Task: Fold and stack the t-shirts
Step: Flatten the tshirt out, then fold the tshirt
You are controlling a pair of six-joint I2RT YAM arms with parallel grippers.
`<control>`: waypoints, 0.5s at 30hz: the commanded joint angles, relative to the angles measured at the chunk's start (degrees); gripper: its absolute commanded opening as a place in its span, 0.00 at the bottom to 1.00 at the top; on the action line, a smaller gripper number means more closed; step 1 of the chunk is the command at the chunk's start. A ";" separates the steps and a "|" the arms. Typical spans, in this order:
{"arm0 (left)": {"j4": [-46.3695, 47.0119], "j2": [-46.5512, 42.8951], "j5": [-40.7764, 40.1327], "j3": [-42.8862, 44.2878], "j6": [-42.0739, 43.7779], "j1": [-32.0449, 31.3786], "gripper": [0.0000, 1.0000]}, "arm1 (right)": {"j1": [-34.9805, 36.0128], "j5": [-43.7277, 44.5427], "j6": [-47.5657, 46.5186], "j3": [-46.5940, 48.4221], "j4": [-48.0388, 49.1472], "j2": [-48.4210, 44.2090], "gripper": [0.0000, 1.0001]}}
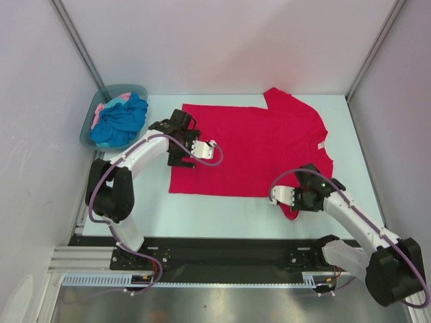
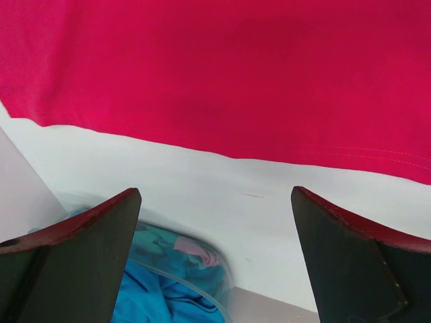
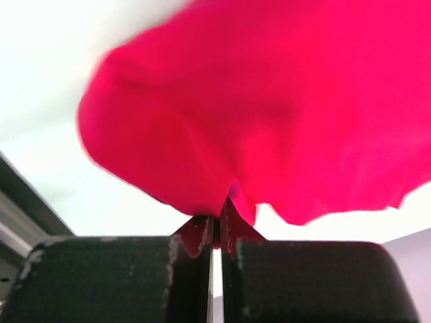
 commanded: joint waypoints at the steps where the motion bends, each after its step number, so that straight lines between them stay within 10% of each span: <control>1: -3.72 0.89 4.10 1.76 -0.83 0.79 1.00 | -1.96 -2.63 -0.18 7.15 0.47 4.72 0.00; 15: -3.47 -12.20 7.45 -9.75 -3.12 0.35 0.96 | -4.17 -2.63 3.07 14.12 4.69 14.39 0.00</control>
